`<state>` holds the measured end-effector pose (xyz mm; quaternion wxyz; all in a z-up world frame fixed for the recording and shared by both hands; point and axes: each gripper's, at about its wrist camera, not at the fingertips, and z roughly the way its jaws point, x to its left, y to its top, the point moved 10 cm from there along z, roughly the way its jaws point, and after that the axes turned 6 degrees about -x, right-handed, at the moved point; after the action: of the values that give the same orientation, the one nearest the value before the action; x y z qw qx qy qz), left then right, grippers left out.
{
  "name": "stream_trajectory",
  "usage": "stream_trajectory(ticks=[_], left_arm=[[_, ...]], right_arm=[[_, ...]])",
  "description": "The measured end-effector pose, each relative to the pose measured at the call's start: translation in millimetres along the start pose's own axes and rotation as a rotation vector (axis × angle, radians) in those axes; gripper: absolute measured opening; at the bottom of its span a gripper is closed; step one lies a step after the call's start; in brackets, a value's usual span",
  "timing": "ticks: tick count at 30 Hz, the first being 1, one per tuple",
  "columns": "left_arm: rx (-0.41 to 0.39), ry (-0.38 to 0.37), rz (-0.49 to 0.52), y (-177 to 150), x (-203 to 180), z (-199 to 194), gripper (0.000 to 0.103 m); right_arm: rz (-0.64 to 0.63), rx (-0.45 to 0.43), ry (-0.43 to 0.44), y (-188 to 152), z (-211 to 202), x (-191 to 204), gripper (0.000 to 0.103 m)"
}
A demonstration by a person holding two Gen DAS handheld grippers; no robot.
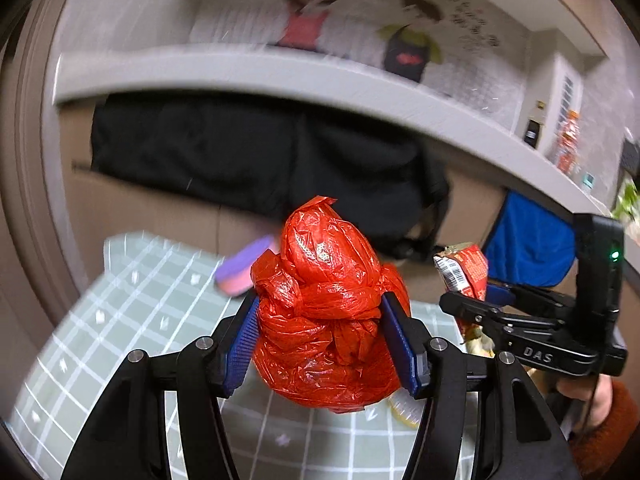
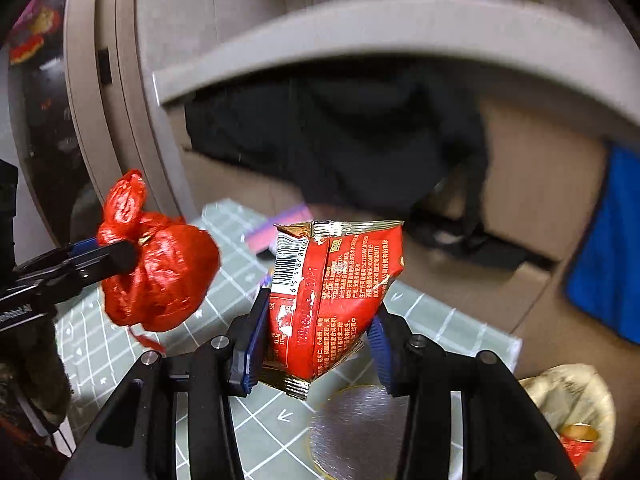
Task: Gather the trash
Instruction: 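Carry the red bag and red wrapper over the bin and release both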
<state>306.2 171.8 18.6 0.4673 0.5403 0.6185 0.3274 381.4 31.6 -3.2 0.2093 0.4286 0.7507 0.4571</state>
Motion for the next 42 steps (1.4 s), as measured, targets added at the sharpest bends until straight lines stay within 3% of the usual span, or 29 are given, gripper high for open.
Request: stream_trajectory(ticks=[5,11,17,31,42], left_arm=[[-0.076,-0.012,0.087,30,-57,-4,0.059],[-0.081,-0.053,0.126,50,-122,9,0.059],[-0.081,-0.126,0.172,55,-190,21,0.059],[0.033,-0.331,0.195,7,-307,67,0.059],[0.117,-0.365,0.192,-32,-332,92,0.059]], right_arm=[[0.006,-0.100,-0.034,17,-56,-28,0.041],[-0.034,-0.138,-0.136,24,-107,-77,0.042],[0.016,-0.192,-0.195,30,-161,-137,0.042],[0.156,-0.197,-0.364,-15,-206,-228,0.042],[0.216,-0.168,-0.394,-41,-205,-254,0.043]])
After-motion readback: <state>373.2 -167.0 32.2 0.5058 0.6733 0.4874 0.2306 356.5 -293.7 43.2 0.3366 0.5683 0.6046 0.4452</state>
